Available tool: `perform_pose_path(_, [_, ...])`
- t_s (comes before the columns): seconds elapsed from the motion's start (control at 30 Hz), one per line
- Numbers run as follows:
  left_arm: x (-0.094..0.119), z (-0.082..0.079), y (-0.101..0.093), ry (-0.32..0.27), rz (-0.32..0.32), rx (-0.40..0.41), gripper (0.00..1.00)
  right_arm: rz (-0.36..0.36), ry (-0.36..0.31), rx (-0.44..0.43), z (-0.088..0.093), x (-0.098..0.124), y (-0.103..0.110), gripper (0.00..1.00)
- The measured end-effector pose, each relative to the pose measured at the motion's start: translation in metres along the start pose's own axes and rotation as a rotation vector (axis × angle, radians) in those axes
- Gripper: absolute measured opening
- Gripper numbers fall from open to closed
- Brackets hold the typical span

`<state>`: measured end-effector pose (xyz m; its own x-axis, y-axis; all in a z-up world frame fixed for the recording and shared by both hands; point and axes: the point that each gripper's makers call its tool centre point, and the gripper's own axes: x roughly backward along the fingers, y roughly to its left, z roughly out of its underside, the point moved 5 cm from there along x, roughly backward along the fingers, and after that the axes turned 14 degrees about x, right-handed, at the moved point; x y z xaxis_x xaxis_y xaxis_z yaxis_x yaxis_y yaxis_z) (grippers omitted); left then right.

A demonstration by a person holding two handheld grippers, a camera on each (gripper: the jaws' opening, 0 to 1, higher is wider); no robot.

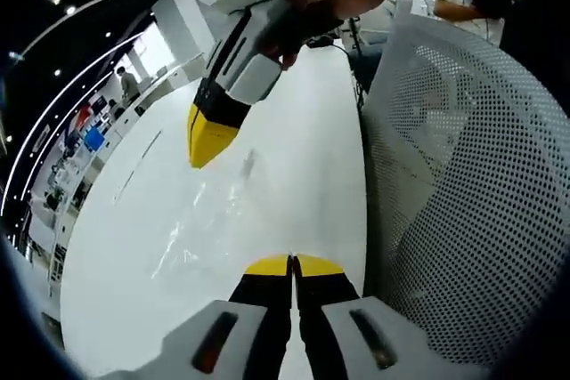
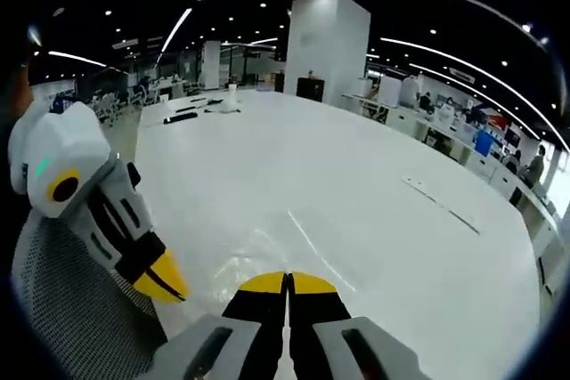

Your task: Open the resealable bag by pulling the two sides of the seal apart until the entire bag opening is separated and visibly accessible.

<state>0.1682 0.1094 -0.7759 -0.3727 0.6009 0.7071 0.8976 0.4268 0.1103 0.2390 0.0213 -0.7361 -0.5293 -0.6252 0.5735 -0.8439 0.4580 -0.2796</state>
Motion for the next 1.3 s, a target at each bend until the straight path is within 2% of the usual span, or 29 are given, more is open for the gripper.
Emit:
perform_pose_path(0.17, [-0.001,-0.008,-0.003,-0.014,0.005,-0.037,0.00,0.024,-0.029,0.036,-0.009,0.003,-0.001,0.00])
perform_pose_path(0.23, [-0.001,-0.013,0.003,-0.020,-0.024,-0.065,0.00,0.049,0.012,0.137,-0.010,0.005,-0.006,0.00])
perform_pose_path(0.27, [-0.002,-0.014,0.005,-0.018,-0.032,-0.069,0.00,0.051,0.005,0.134,-0.012,0.006,-0.006,0.00])
perform_pose_path(0.43, [-0.002,-0.025,0.019,-0.070,-0.046,-0.018,0.00,0.065,0.000,0.209,-0.021,0.010,-0.010,0.00])
perform_pose_path(0.5, [0.000,-0.033,0.022,-0.128,-0.021,0.057,0.03,0.057,0.030,0.265,-0.019,0.009,-0.013,0.00])
perform_pose_path(0.57, [0.002,-0.040,0.021,-0.190,0.063,0.216,0.11,0.050,0.065,0.303,-0.013,0.006,-0.016,0.00])
perform_pose_path(0.6, [0.004,-0.042,0.026,-0.204,0.064,0.257,0.16,0.049,0.073,0.305,-0.010,0.004,-0.016,0.00])
perform_pose_path(0.7, [0.008,-0.040,0.032,-0.195,0.037,0.240,0.16,0.037,0.088,0.272,-0.004,0.002,-0.017,0.00])
perform_pose_path(0.8, [0.017,-0.039,0.035,-0.231,0.044,0.284,0.16,0.027,0.097,0.277,0.004,-0.002,-0.014,0.00])
perform_pose_path(0.87, [0.019,-0.036,0.037,-0.233,0.040,0.292,0.16,0.011,0.108,0.288,0.010,-0.004,-0.011,0.00])
perform_pose_path(0.97, [0.024,-0.026,0.043,-0.217,0.005,0.327,0.16,-0.006,0.157,0.330,0.022,-0.007,-0.008,0.00])
perform_pose_path(1.03, [0.026,-0.020,0.047,-0.217,-0.017,0.356,0.18,-0.012,0.167,0.346,0.027,-0.008,-0.007,0.00])
perform_pose_path(1.2, [0.037,0.001,0.054,-0.211,-0.051,0.395,0.26,-0.017,0.182,0.362,0.034,-0.011,-0.009,0.00])
perform_pose_path(1.3, [0.041,0.016,0.057,-0.183,-0.073,0.424,0.33,-0.015,0.190,0.393,0.037,-0.014,-0.013,0.00])
